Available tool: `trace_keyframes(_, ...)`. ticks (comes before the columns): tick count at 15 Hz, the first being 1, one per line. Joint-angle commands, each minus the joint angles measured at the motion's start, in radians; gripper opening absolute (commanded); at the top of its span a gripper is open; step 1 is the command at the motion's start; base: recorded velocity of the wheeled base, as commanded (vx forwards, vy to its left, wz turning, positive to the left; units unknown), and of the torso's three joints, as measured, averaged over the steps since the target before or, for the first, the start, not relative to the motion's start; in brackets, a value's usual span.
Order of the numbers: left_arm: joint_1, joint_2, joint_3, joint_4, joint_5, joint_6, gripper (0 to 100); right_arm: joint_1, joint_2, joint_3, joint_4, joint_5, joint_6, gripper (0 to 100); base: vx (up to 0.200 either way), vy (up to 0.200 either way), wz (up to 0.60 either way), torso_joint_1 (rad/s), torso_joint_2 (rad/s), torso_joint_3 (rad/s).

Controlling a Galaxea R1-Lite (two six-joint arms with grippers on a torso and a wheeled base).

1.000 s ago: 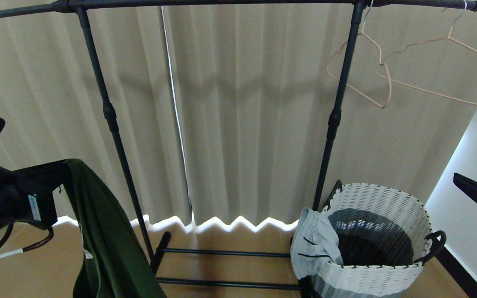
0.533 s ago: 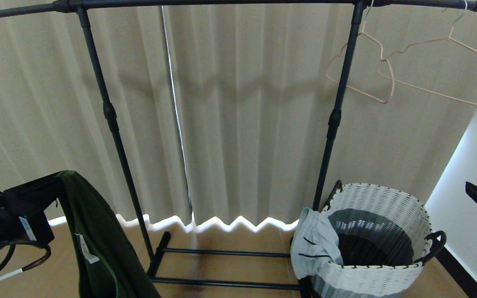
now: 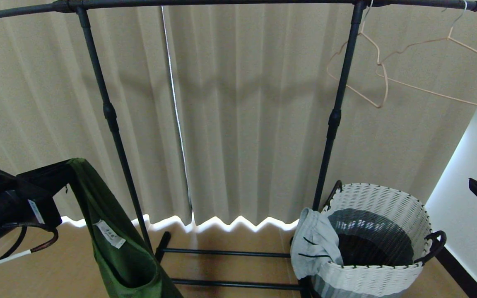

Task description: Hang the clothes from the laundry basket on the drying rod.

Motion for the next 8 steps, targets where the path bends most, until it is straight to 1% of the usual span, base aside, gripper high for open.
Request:
trace_keyframes(1, 0.031, 0.075, 0.013, -0.05, 0.001, 0.0, 0, 0.0, 0.038, -0.012, 0.0, 0.001, 0.003, 100, 0.0, 0.0, 0.0, 0.0, 0.0, 0.0)
trace_keyframes(2, 0.048, 0.075, 0.025, -0.056, -0.001, 0.004, 0, 0.0, 0.042, -0.008, 0.0, 0.001, 0.004, 100, 0.0, 0.0, 0.0, 0.0, 0.0, 0.0)
trace_keyframes(6, 0.045, 0.033, 0.045, -0.055, -0.001, 0.007, 0, 0.0, 0.039, -0.003, 0.001, 0.001, 0.006, 100, 0.0, 0.0, 0.0, 0.0, 0.0, 0.0)
trace_keyframes(8, 0.044, 0.03, 0.065, -0.056, -0.001, 0.042, 0, 0.0, 0.038, 0.005, 0.001, 0.003, 0.006, 100, 0.0, 0.0, 0.0, 0.0, 0.0, 0.0)
